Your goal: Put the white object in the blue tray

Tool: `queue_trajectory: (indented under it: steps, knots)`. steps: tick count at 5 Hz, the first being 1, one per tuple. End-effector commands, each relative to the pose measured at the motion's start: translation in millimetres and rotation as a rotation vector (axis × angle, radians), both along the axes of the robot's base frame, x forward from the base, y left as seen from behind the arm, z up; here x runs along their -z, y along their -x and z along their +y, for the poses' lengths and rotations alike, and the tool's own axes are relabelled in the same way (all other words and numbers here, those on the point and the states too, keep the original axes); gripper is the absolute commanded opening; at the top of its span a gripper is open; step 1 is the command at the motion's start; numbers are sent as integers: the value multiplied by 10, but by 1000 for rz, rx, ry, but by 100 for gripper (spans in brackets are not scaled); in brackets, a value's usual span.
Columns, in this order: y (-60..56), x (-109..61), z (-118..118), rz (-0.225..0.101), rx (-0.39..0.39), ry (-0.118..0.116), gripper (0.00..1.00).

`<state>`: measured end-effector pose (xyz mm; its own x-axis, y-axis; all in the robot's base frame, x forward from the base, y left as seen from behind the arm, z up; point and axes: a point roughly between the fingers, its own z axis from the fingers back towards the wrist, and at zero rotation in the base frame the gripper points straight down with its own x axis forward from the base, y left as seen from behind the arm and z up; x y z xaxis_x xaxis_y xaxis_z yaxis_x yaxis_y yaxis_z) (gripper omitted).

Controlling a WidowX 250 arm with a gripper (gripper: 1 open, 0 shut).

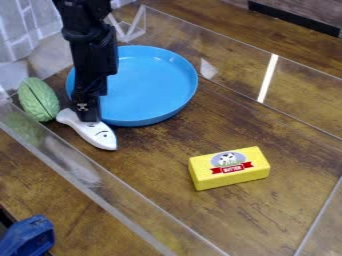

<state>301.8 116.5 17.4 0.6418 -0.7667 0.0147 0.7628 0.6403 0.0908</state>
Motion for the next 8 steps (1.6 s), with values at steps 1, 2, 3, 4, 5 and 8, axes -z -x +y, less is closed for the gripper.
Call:
queue_trajectory:
  steps: [1,2,3,4,5,8]
  knots:
    - [320,371,-26,95,-32,47,100]
    - [300,351,-22,93,-18,54,100]
    - [277,330,-21,92,-4,61,100]
    - [261,310,56,90,-20,65,100]
    - [247,289,135,89,-35,69,100]
    - [135,282,184,89,58,76,100]
